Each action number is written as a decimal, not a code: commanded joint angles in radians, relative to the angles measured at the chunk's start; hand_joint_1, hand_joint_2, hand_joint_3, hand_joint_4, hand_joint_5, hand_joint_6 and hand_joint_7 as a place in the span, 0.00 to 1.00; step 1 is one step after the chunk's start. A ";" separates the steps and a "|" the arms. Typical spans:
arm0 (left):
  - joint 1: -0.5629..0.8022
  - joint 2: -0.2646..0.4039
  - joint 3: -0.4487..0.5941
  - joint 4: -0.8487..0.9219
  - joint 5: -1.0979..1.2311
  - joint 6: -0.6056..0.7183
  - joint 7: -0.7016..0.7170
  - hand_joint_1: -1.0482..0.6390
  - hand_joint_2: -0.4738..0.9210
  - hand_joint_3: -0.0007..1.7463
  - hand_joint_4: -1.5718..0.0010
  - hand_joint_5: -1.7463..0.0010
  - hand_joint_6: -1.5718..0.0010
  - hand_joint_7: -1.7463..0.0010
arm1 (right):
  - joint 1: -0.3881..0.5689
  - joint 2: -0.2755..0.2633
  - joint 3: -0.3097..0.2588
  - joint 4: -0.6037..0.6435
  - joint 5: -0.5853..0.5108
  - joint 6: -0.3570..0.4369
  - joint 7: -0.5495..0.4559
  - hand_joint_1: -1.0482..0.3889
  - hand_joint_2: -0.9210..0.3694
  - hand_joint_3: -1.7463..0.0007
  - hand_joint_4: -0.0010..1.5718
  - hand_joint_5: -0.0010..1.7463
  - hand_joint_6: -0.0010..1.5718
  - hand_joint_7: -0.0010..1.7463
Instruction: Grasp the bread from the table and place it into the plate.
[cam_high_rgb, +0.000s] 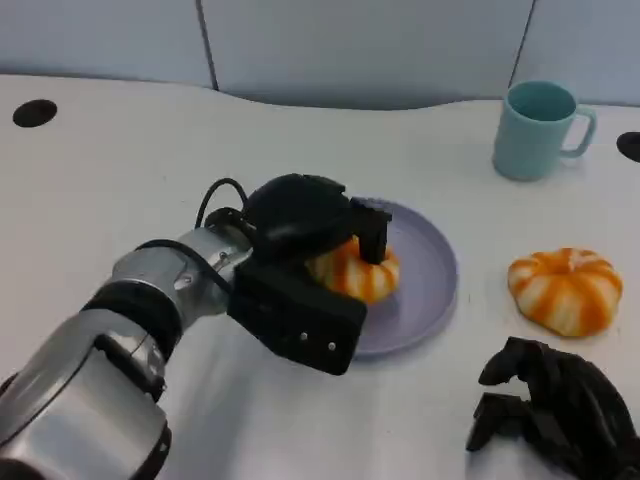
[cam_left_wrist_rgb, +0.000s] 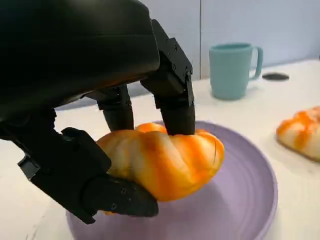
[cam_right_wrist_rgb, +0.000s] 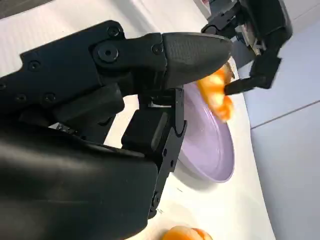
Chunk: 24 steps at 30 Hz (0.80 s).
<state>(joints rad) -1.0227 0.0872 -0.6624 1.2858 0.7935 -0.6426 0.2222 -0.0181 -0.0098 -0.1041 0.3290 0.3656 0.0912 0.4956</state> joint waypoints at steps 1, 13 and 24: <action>-0.029 0.016 0.030 -0.007 -0.037 0.012 -0.099 0.36 1.00 0.12 0.80 0.49 0.77 0.85 | 0.010 -0.010 -0.006 0.004 0.002 -0.008 0.010 0.41 0.00 0.78 0.80 0.58 0.74 0.53; -0.036 0.028 0.040 -0.020 -0.040 0.041 -0.149 0.05 1.00 0.33 1.00 0.95 0.98 0.99 | 0.003 -0.007 -0.008 0.015 0.001 -0.016 0.010 0.41 0.00 0.78 0.81 0.57 0.75 0.53; -0.009 0.056 0.119 -0.047 -0.121 -0.016 -0.157 0.03 1.00 0.34 0.97 0.97 0.96 0.98 | 0.007 -0.012 -0.007 0.004 0.003 -0.005 0.005 0.42 0.00 0.76 0.80 0.57 0.75 0.52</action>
<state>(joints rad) -1.0429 0.1160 -0.5752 1.2547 0.7131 -0.6342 0.0807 -0.0188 -0.0098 -0.1028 0.3391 0.3653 0.0743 0.5056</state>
